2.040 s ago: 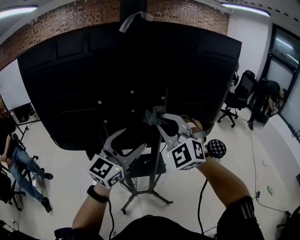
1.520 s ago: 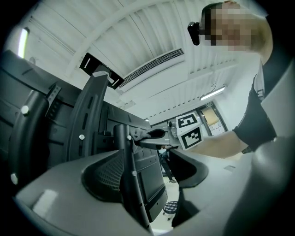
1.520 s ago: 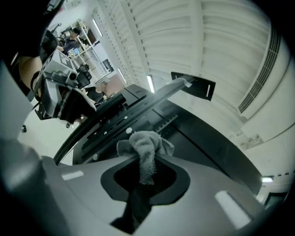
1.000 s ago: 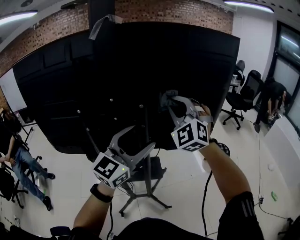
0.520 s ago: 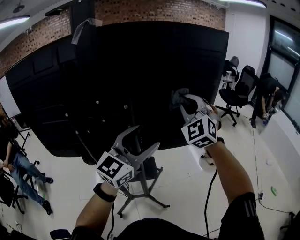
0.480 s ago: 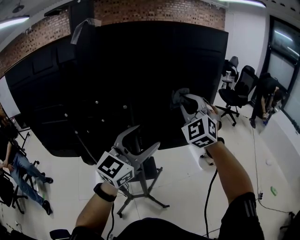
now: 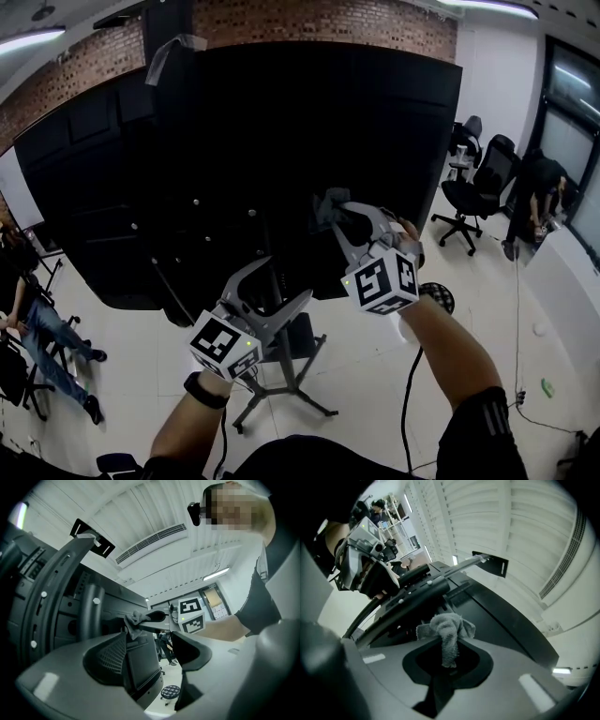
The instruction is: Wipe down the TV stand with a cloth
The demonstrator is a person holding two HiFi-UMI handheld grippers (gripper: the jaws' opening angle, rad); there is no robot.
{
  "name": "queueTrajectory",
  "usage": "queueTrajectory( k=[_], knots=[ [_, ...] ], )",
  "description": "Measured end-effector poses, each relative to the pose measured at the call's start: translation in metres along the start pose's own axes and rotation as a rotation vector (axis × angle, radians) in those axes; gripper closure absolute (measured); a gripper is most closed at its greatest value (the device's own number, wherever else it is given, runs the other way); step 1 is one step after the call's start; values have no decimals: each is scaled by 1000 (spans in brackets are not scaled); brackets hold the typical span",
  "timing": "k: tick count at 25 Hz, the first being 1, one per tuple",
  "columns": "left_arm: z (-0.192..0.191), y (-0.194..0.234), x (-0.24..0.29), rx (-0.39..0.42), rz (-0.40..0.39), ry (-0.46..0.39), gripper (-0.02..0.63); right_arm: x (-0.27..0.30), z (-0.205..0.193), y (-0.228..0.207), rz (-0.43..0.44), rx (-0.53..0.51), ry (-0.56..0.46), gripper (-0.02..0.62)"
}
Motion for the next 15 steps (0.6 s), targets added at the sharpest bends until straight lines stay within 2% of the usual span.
queueTrajectory(
  k=[8,15],
  knots=[
    [-4,4,-31,-7,91,35,275,29,29,65,114,-65,-83,557],
    [-14,7,-35,-20,104,46,275,34,13,70,112,-102,-63,557]
  ],
)
Point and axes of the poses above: the fingertips, and each gripper's own axes: x forward along the fingers, y to its left, z out of its top, the point moved 8 cm from there along -x, backward along the fingers, and after that the axes turned 12 degrees about -z, right-handed, at the moved point
